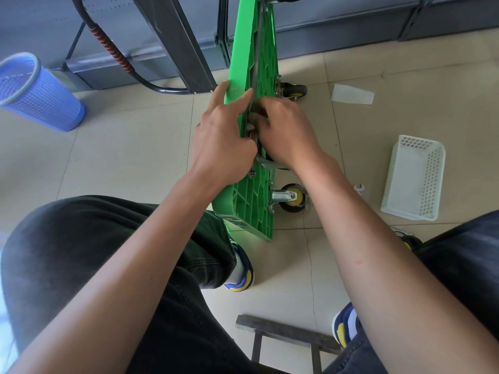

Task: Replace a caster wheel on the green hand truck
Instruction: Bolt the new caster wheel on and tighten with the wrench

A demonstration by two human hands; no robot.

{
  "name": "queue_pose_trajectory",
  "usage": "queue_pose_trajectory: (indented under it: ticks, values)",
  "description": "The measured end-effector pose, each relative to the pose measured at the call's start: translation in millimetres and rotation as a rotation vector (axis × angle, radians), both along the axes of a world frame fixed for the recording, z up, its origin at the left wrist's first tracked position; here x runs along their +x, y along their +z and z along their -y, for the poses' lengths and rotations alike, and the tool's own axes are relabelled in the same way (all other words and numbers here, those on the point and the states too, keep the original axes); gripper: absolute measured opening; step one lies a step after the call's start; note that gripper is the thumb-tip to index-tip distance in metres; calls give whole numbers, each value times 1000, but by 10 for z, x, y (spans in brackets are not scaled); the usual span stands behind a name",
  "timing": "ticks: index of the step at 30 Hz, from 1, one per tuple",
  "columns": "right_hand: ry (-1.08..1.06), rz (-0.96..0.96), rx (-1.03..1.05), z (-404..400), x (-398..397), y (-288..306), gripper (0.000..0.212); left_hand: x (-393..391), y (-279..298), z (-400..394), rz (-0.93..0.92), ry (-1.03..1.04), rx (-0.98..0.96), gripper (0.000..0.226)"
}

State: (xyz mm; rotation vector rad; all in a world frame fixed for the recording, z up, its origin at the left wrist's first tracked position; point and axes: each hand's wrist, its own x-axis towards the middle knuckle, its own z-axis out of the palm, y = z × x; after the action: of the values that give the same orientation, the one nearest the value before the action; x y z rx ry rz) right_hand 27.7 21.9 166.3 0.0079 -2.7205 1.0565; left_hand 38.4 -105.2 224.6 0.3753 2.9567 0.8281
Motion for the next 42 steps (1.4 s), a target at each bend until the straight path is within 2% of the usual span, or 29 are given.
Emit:
queue_pose_trajectory:
  ticks: [12, 28, 32, 35, 39, 42]
  values:
    - [-28, 107, -55, -60, 113, 58, 27, -14, -34, 1, -21, 3, 18, 81]
    - [-90, 148, -31, -407, 558, 143, 20, 56, 10, -19, -36, -35, -55, 72]
    - [-123, 142, -68, -533, 671, 139, 21, 141, 29, -43, -189, -101, -186, 61]
    - [-151, 116, -127, -639, 781, 105, 28, 282, 49, -108, -297, -154, -185, 53]
    - [-210, 121, -154, -829, 943, -11, 33, 474, 3, -292, -314, -246, -100, 42]
    - [-262, 164, -174, -991, 1073, -156, 32, 649, -158, -491, -312, -335, -132, 34]
